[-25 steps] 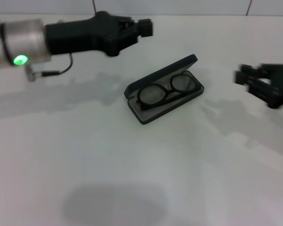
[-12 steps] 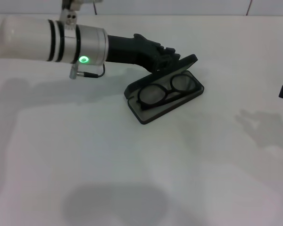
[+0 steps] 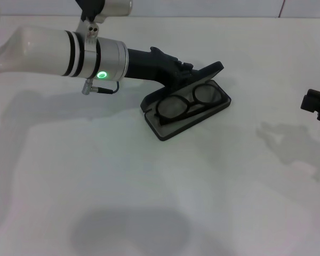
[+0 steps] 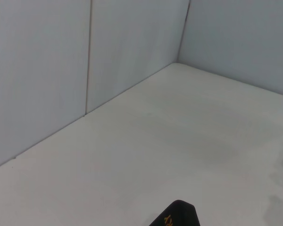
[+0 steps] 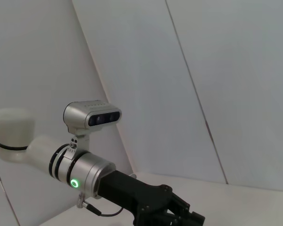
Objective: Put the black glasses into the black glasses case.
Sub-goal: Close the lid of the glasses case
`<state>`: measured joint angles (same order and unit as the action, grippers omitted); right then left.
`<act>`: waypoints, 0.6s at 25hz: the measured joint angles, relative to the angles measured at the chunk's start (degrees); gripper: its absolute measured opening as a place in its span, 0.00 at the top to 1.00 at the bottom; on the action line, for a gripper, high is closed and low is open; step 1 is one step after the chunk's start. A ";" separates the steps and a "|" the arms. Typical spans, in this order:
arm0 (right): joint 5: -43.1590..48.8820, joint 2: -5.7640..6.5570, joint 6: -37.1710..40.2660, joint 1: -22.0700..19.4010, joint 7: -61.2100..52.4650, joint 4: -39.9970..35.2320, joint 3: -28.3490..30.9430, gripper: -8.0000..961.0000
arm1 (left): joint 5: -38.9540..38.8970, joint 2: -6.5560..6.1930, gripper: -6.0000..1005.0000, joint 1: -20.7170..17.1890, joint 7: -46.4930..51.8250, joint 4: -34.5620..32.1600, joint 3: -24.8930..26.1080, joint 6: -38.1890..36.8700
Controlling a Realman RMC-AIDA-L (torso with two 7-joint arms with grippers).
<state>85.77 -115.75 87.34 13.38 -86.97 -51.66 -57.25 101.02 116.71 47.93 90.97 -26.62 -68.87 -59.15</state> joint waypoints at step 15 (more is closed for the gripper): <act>0.10 -0.09 -0.15 0.65 0.46 1.62 0.12 0.79 | 1.99 1.13 0.77 -0.10 0.38 0.21 -0.59 0.15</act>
<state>85.87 -115.84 87.19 14.03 -86.51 -50.04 -57.13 103.01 117.84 47.84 91.36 -26.41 -69.46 -59.00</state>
